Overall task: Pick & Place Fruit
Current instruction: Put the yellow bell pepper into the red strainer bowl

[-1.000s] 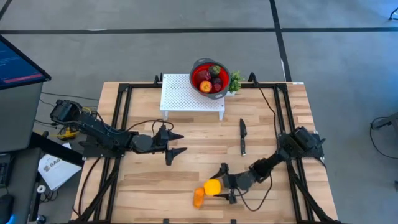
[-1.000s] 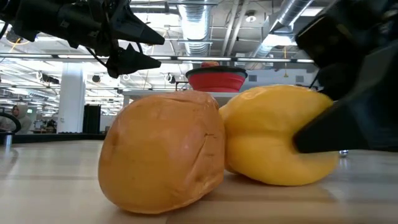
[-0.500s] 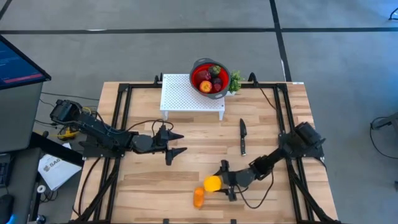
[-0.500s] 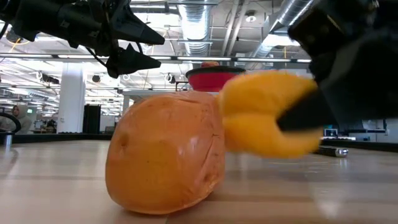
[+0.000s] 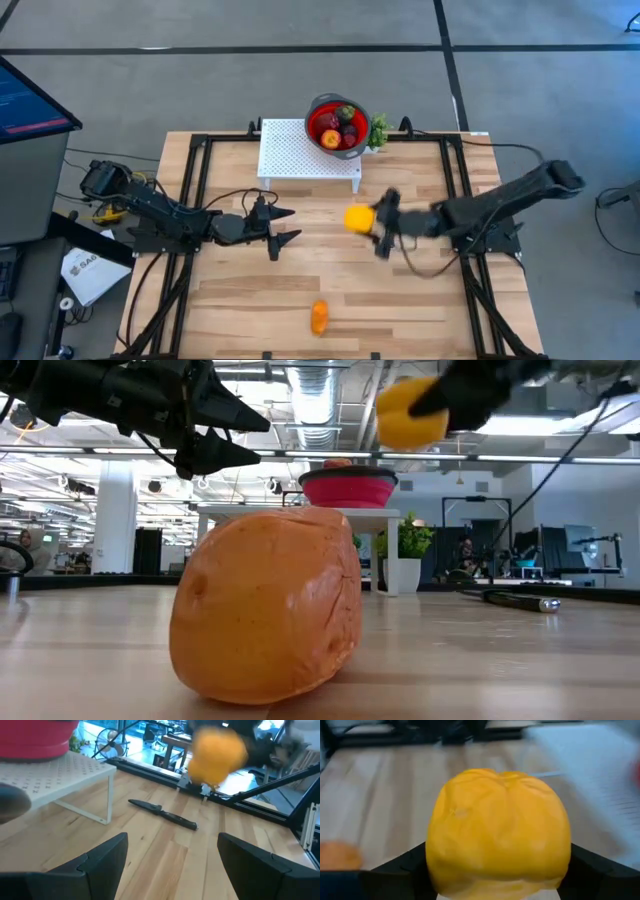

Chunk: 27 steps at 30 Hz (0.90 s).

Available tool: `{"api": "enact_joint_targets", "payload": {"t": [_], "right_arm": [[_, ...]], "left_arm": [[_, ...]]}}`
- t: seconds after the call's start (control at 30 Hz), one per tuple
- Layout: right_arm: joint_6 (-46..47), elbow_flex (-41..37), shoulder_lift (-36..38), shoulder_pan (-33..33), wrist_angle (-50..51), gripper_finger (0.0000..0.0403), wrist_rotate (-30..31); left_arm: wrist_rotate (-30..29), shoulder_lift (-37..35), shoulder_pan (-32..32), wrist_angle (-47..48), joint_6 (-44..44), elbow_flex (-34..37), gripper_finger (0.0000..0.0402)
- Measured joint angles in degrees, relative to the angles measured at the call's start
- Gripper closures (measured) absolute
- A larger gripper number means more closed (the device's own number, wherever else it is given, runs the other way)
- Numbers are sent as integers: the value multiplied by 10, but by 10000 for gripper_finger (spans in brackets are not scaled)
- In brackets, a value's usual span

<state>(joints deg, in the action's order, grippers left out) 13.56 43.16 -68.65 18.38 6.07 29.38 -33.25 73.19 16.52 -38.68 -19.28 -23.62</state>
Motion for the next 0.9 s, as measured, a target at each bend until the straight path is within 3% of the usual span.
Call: {"api": "enact_joint_targets", "payload": {"t": [0.13, 0.27, 0.4, 0.6, 0.9], "right_arm": [[0, 104, 43, -75, 163, 110, 0], [-31, 220, 27, -173, 276, 109, -3], [-95, 315, -29, -275, 341, 109, -19], [-174, 435, -147, -417, 405, 109, -101], [-246, 589, -301, -517, 488, 106, -211]], "left_arm": [[0, 0, 0, -5, 13, 0, 101], [0, 0, 0, -8, 27, 0, 101], [0, 0, -2, -8, 30, 0, 101], [0, 0, -11, -8, 30, 0, 101], [0, 0, -32, -8, 30, 0, 101]]}}
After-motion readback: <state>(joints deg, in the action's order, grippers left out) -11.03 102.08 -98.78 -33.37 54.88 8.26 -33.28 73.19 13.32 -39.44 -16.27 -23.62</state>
